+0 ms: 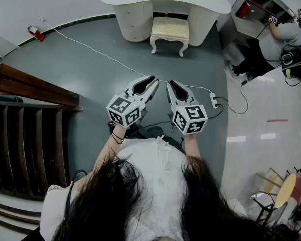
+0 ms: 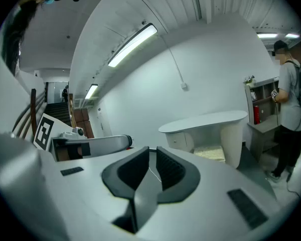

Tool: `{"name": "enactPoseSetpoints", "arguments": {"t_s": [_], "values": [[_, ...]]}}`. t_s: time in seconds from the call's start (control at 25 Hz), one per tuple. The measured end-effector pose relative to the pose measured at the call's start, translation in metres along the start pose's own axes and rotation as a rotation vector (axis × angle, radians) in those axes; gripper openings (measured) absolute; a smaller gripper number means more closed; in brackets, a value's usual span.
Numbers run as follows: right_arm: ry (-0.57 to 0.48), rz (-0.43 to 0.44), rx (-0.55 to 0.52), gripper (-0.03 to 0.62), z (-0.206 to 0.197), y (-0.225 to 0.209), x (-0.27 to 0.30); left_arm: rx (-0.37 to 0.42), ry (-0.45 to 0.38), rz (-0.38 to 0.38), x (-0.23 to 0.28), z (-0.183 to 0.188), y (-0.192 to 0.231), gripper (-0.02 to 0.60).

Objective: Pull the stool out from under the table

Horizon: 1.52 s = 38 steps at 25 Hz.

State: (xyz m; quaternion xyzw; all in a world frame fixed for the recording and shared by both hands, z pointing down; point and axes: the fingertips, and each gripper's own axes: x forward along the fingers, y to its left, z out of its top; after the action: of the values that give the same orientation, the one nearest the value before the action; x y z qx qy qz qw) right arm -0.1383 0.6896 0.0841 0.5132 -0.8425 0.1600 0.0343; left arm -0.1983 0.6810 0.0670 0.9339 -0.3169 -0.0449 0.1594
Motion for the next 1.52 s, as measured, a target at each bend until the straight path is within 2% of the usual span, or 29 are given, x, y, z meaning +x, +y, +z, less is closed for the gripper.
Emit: {"name": "enactPoseSetpoints", "arguments": {"t_s": [0.2, 0.4, 0.68, 0.88, 1.16, 1.52], "values": [[-0.018, 0.002, 0.008, 0.061, 0.001, -0.002, -0.009, 0.020, 0.011, 0.006, 0.001, -0.001, -0.007, 0.084], [-0.033, 0.024, 0.022, 0.061, 0.003, -0.006, -0.016, 0.044, 0.021, 0.052, -0.002, -0.001, -0.007, 0.084], [-0.025, 0.034, 0.020, 0.061, -0.002, -0.012, -0.012, 0.029, 0.028, 0.075, -0.001, -0.002, 0.007, 0.084], [-0.027, 0.026, 0.044, 0.061, 0.005, -0.028, 0.001, 0.022, 0.042, 0.064, 0.016, 0.000, 0.018, 0.084], [0.004, -0.001, 0.044, 0.061, 0.006, -0.053, 0.047, 0.001, 0.058, 0.037, 0.051, -0.002, 0.062, 0.084], [0.019, -0.056, 0.059, 0.061, 0.035, -0.098, 0.138, 0.006, 0.077, -0.004, 0.113, 0.027, 0.145, 0.084]]}}
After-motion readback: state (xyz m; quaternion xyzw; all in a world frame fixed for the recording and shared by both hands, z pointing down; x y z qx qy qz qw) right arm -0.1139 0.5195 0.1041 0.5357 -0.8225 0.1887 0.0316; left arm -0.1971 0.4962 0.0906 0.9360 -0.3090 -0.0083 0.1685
